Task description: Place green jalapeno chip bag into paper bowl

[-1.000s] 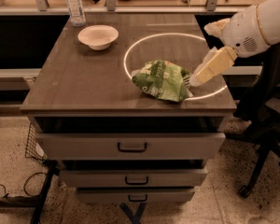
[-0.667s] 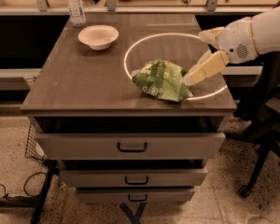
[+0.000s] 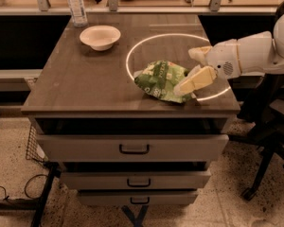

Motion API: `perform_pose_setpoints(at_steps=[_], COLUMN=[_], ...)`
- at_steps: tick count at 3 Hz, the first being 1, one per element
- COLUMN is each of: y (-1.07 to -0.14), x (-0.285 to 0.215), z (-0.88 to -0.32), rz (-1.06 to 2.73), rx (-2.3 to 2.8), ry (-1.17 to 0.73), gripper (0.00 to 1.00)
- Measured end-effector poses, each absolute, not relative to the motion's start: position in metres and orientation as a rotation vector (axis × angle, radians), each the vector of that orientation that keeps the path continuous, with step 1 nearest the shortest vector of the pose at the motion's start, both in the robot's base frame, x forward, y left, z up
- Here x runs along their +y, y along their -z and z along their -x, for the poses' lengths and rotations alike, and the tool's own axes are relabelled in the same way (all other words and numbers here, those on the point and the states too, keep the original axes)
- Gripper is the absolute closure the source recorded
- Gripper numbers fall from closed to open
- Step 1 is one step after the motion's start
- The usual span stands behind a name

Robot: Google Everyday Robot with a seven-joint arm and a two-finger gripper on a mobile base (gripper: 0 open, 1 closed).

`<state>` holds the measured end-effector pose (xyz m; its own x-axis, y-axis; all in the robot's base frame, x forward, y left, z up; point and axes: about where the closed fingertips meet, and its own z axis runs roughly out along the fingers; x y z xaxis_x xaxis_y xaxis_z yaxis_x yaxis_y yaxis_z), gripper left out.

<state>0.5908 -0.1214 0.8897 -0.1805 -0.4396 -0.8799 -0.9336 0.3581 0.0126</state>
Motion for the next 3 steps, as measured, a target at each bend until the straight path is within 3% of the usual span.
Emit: perform_pose_setpoints(at_steps=[1, 3], y=[-0.871, -0.854], x=[-0.108, -0.09], z=[-0.592, -0.593], rz=[1.21, 1.253], rx=[1.84, 1.915], ry=[-0.745, -0.714], gripper=[0.17, 0.64])
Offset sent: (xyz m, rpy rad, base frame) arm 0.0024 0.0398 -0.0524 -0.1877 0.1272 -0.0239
